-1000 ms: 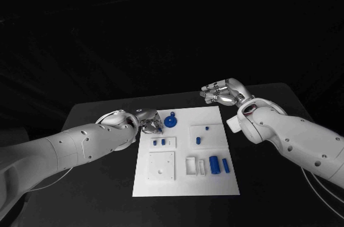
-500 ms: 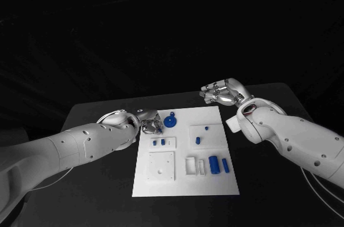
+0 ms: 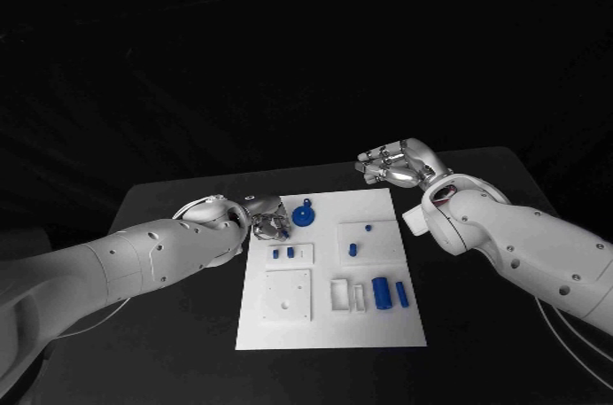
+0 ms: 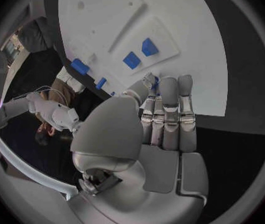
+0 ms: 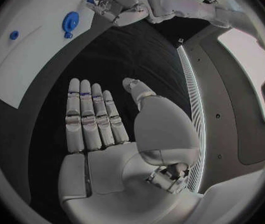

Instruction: Assemble the parts on the task board

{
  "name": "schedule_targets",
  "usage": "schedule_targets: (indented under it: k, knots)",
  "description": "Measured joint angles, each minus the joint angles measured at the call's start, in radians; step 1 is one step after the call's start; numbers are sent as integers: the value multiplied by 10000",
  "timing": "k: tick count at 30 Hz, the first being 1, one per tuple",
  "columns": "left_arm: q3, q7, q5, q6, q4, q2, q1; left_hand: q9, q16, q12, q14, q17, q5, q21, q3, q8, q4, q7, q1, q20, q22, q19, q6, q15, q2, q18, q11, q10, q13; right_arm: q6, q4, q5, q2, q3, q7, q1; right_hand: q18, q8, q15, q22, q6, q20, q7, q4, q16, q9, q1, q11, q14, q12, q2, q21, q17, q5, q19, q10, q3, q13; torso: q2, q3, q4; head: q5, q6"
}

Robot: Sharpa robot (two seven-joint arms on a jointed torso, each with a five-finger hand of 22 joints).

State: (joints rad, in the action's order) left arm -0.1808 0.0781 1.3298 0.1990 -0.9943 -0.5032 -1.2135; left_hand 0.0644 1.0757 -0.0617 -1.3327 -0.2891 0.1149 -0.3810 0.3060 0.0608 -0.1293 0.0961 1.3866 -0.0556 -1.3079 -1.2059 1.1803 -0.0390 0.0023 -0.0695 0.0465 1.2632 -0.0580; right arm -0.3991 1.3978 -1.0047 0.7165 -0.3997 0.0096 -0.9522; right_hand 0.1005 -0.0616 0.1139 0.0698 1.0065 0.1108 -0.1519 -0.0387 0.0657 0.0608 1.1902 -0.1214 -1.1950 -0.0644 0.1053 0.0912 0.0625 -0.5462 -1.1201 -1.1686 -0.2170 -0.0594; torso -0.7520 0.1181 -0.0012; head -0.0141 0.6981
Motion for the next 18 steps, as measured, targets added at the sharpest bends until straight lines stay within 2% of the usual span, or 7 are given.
schedule_targets:
  k: [18]
  knots:
    - [-15,-49,-1,-96,228,186,46,-7,0,0,1,-21,0,-61,0,-2,0,-17,1,0,1,0,-18,1,-1,0,-1,-1,4,0,-26,0,-46,0,4,0,1,0,0,0,0,0,0,0,0,0,0,0,0,0,0,0,0,0,0,0,0,0,-4,4,-12,19,4]
